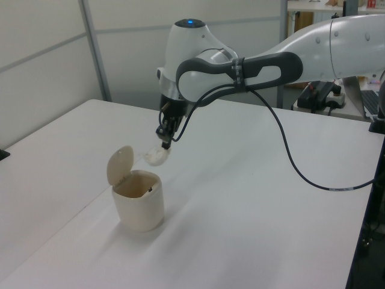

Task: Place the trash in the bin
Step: 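Carry the tissue over the open cream bin and lower it, then open the gripper to drop the tissue into the bin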

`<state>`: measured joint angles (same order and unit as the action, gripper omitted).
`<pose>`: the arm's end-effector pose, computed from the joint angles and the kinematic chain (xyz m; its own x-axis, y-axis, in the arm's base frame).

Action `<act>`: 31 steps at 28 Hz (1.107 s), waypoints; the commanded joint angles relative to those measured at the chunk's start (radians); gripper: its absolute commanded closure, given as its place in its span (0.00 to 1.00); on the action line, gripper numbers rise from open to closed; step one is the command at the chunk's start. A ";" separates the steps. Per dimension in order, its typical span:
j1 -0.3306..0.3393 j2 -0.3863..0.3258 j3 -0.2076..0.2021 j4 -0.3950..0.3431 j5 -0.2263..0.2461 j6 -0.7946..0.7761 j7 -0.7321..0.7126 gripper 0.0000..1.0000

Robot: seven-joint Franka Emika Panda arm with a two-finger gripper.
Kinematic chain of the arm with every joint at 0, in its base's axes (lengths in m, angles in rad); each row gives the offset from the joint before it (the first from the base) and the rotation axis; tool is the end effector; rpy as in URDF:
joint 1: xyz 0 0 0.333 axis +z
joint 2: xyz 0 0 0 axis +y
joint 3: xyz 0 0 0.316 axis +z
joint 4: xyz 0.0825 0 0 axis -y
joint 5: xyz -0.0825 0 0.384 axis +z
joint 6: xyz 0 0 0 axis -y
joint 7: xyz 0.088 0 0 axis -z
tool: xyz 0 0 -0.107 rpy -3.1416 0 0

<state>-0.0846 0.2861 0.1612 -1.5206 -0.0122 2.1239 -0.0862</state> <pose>0.6763 0.0380 0.5313 0.9374 0.1443 0.3169 0.1541 -0.9880 -0.0062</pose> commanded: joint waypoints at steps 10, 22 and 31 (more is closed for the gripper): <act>0.091 0.085 0.001 -0.003 0.001 0.214 0.013 0.56; 0.075 0.006 -0.011 -0.010 0.003 -0.028 0.036 0.00; 0.017 -0.146 -0.012 -0.007 0.001 -0.304 0.045 0.00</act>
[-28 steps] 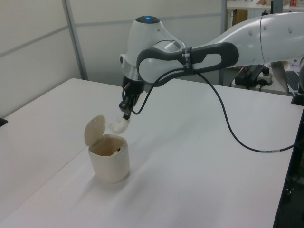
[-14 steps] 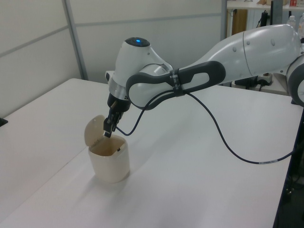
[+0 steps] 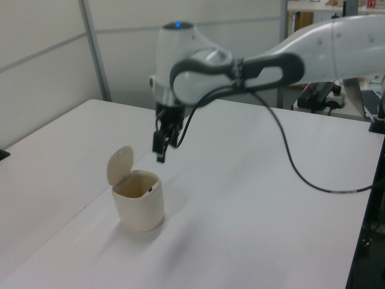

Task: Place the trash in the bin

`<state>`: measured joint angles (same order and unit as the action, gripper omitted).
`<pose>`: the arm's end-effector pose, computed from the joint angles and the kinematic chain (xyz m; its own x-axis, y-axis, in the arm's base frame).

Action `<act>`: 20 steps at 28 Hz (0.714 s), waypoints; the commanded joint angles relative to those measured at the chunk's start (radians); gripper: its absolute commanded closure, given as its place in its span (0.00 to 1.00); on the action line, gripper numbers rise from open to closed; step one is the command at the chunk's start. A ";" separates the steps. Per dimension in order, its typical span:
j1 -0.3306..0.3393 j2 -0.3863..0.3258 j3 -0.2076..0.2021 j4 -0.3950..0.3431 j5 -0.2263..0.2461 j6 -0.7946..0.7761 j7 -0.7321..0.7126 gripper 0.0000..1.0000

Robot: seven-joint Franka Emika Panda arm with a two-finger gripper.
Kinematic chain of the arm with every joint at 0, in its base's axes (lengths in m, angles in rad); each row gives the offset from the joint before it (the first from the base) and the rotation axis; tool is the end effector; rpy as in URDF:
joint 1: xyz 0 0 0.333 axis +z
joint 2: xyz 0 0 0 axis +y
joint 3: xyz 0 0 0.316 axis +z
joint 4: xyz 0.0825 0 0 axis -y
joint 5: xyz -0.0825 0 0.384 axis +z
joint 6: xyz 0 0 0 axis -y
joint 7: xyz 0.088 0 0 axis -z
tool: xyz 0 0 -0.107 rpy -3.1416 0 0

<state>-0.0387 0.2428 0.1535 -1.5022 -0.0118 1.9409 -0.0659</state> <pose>0.6521 0.0635 0.5484 0.9652 0.1702 0.1986 0.1760 -0.9843 -0.0121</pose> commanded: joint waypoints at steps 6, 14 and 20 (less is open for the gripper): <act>-0.078 -0.169 -0.006 -0.024 -0.005 -0.250 0.148 0.00; -0.084 -0.201 -0.003 -0.032 -0.076 -0.303 0.199 0.00; -0.070 -0.206 -0.005 -0.050 -0.076 -0.304 0.190 0.00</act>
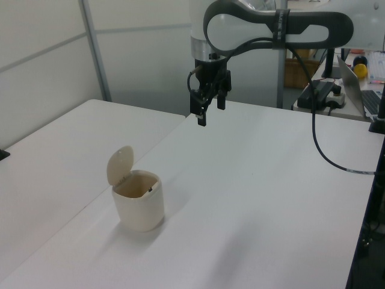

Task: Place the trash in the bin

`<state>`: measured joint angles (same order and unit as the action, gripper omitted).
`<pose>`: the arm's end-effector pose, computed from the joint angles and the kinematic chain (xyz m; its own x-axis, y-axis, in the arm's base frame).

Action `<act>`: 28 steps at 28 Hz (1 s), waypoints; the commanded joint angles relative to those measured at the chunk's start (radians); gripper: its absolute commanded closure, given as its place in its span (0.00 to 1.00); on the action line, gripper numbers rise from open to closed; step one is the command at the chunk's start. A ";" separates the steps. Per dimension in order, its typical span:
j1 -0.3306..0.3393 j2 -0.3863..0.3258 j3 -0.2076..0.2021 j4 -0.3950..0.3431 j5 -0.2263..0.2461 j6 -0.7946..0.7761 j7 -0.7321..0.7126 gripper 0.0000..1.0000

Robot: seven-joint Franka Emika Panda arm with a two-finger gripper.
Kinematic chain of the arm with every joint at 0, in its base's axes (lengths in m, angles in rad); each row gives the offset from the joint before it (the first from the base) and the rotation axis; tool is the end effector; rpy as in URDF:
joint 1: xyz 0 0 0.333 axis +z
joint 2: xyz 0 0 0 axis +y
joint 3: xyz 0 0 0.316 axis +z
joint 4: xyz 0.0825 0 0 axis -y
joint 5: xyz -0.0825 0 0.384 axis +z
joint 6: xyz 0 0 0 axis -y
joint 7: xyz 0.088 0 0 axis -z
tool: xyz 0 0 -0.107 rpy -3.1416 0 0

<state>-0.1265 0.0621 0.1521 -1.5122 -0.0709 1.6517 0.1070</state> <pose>0.5821 0.0049 0.6251 0.9935 -0.0765 0.0840 -0.0811 -0.9953 0.0528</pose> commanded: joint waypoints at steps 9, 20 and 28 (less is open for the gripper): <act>0.056 -0.044 -0.019 -0.048 -0.007 -0.039 0.014 0.00; 0.111 -0.090 -0.088 -0.046 -0.004 -0.116 0.014 0.00; 0.114 -0.093 -0.088 -0.048 -0.001 -0.119 0.022 0.00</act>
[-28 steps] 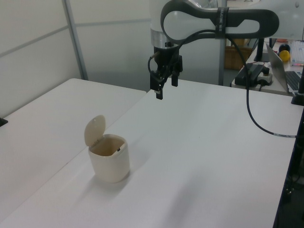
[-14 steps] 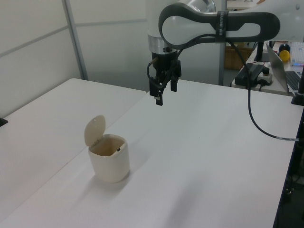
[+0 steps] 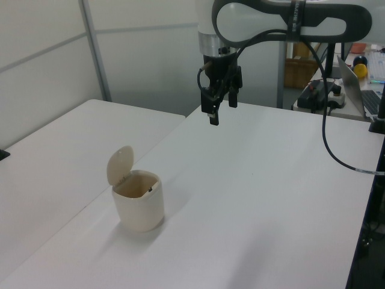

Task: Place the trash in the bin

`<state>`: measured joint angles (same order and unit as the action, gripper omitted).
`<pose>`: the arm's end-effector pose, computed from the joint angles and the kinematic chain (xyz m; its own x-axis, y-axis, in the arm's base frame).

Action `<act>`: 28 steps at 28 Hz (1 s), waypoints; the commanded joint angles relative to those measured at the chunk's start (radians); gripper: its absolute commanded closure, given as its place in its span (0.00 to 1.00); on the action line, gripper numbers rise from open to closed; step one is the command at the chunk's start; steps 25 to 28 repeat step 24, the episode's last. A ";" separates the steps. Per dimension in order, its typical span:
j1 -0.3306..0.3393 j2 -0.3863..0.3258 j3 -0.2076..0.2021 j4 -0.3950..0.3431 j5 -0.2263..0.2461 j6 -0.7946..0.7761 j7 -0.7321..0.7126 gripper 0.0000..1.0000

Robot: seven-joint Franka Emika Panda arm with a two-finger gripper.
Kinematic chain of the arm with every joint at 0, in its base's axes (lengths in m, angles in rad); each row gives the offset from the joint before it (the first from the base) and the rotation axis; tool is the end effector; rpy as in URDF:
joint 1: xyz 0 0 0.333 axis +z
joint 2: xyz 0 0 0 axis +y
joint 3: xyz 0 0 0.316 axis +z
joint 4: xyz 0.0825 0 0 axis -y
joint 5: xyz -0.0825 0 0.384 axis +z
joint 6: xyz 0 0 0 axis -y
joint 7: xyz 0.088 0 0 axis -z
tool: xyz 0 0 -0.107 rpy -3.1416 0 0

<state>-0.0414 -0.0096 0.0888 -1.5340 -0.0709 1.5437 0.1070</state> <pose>0.5490 0.0186 0.6450 0.9978 -0.0612 0.0269 -0.0629 -0.9956 0.0691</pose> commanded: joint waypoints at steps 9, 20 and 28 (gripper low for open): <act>0.029 -0.021 -0.026 -0.026 0.002 -0.008 0.030 0.00; 0.018 -0.020 -0.026 -0.024 0.016 0.001 0.017 0.00; 0.018 -0.018 -0.026 -0.024 0.016 0.003 0.016 0.00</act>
